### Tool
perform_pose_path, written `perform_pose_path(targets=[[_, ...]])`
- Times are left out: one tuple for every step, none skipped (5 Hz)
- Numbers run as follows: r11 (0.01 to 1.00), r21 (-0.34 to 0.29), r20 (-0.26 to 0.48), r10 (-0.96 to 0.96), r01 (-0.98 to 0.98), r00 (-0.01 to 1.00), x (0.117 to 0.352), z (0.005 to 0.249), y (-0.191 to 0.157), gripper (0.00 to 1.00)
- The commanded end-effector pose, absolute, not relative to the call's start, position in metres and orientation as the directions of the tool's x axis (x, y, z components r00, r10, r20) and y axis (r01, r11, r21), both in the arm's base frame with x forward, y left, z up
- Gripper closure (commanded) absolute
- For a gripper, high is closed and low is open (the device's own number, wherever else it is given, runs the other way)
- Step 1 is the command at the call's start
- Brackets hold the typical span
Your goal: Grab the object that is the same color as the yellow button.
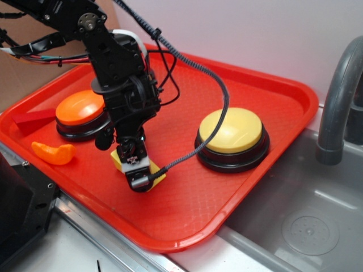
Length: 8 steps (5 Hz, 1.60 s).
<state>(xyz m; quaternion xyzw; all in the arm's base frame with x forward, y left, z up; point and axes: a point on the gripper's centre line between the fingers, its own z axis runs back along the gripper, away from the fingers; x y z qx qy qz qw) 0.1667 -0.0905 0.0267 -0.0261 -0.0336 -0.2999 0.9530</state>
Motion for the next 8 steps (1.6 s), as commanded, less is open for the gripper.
perform_pose_path(targets=[[0.710, 0.030, 0.141, -0.700, 0.703, 0.700, 0.159, 0.064, -0.090, 0.00], [0.682, 0.032, 0.153, -0.726, 0.731, 0.670, 0.158, 0.083, -0.080, 0.00], [0.585, 0.076, 0.166, -0.806, 0.807, 0.568, 0.156, 0.083, -0.069, 0.00], [0.449, 0.154, 0.135, -0.892, 0.880, 0.432, 0.155, 0.069, -0.071, 0.00], [0.423, 0.151, 0.117, -0.905, 0.894, 0.409, 0.152, 0.056, -0.071, 0.00], [0.443, 0.093, 0.122, -0.894, 0.892, 0.432, 0.148, 0.042, -0.068, 0.00], [0.436, 0.064, 0.100, -0.898, 0.898, 0.428, 0.147, 0.032, -0.070, 0.00], [0.433, 0.049, 0.083, -0.900, 0.900, 0.429, 0.155, 0.024, -0.077, 0.00]])
